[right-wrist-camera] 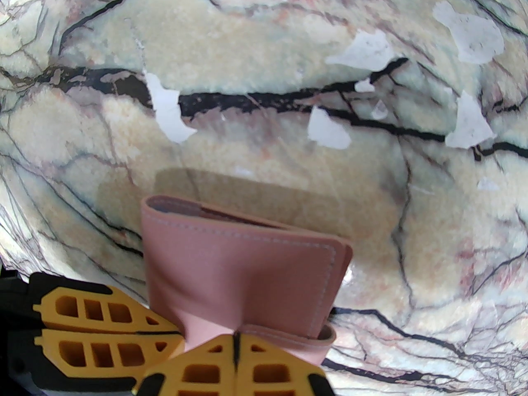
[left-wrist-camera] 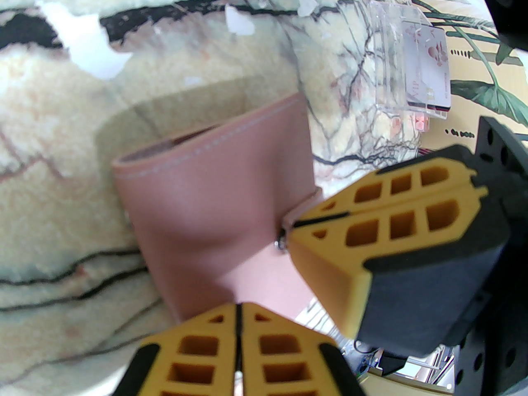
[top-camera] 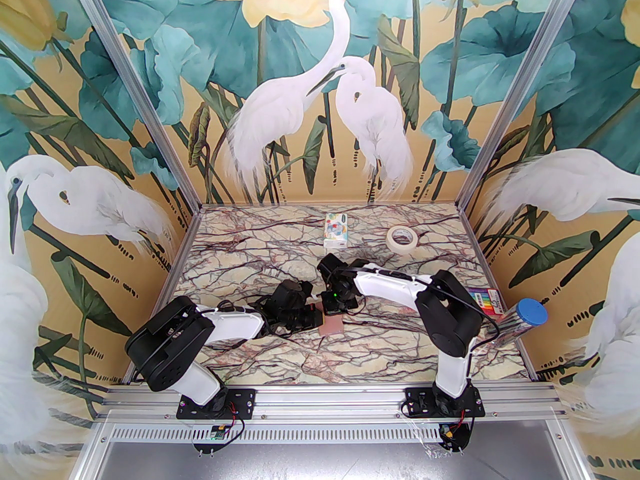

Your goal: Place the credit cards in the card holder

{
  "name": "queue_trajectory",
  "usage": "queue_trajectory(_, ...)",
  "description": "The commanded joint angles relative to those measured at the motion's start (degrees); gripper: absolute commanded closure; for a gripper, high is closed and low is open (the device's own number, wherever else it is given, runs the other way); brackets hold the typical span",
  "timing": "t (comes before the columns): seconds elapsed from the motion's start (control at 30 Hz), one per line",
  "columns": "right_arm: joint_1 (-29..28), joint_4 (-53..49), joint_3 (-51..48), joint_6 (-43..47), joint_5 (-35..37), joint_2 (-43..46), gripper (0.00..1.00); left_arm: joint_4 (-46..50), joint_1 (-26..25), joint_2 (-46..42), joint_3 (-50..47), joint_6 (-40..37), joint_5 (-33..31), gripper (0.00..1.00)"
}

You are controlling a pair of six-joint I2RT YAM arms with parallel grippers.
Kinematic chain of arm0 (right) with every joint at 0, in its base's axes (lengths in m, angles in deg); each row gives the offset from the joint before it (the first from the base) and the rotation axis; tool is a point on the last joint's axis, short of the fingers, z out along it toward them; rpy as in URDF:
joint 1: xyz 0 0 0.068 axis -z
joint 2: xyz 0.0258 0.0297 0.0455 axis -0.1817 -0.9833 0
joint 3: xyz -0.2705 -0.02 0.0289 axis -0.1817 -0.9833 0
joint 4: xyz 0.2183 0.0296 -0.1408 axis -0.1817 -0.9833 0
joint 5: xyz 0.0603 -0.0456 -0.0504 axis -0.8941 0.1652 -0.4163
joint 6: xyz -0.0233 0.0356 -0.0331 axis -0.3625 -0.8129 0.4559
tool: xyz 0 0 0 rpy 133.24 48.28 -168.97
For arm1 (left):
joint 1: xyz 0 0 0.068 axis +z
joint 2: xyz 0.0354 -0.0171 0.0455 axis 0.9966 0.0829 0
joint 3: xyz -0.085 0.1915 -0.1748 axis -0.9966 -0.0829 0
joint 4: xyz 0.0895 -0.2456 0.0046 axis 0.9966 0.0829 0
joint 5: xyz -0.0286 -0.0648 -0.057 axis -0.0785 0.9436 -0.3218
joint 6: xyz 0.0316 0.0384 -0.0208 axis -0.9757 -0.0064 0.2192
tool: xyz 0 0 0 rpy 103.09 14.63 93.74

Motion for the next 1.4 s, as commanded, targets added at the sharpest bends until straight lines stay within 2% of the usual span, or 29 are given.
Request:
queue_trajectory(0.0,-0.32,-1.05,-1.14,-1.32,0.34,-3.89,1.00,0.79,-0.25,1.24,0.19,-0.83,-0.37,0.92)
queue_trajectory(0.53,-0.32,-1.40,-3.02,-2.62,0.38,-5.80,1.00,0.61,-0.33,1.13,-0.09,-0.83,-0.47,0.92)
queue_trajectory(0.67,-0.32,0.58,-3.59,-2.64,-0.10,-3.77,1.00,0.46,-0.28,0.45,-0.28,-0.82,-0.64,0.92)
queue_trajectory(0.73,-0.32,1.44,-3.54,-2.72,0.57,-1.40,0.92,0.58,-0.31,-0.77,-0.45,-0.74,-1.16,0.92)
queue_trajectory(0.8,-0.32,2.04,-2.96,-2.24,1.69,1.43,0.74,1.79,-0.28,-2.98,-0.23,-1.14,-2.43,0.89)
queue_trajectory(0.87,-0.32,2.19,-2.27,-1.50,3.42,4.53,0.61,4.71,-0.30,-6.24,0.60,-2.45,-4.74,0.77)
queue_trajectory(0.97,-0.06,1.30,-0.85,1.13,9.04,9.86,0.50,14.38,-0.18,-14.86,2.95,-6.37,-13.72,0.56)
queue_trajectory(1.03,0.95,1.77,-1.00,2.93,14.43,14.61,0.43,20.65,0.24,-22.41,4.49,-9.15,-21.87,0.38)
queue_trajectory(1.13,4.40,4.85,-3.97,5.43,21.99,23.10,0.33,26.93,3.13,-32.73,5.76,-12.48,-34.27,0.04)
queue_trajectory(1.17,5.85,6.80,-5.73,6.07,24.08,25.74,0.28,27.98,4.34,-35.43,5.71,-13.54,-37.71,0.01)
queue_trajectory(1.23,10.44,11.71,-10.79,6.86,28.38,32.78,0.13,28.80,7.09,-40.16,4.94,-16.49,-46.83,0.00)
queue_trajectory(1.3,16.06,17.06,-15.31,8.29,29.50,37.81,0.09,28.77,9.94,-42.81,4.13,-18.70,-54.69,0.00)
queue_trajectory(1.37,20.89,24.75,-22.09,12.30,31.76,41.70,0.08,24.54,11.68,-44.27,1.67,-23.58,-60.81,0.00)
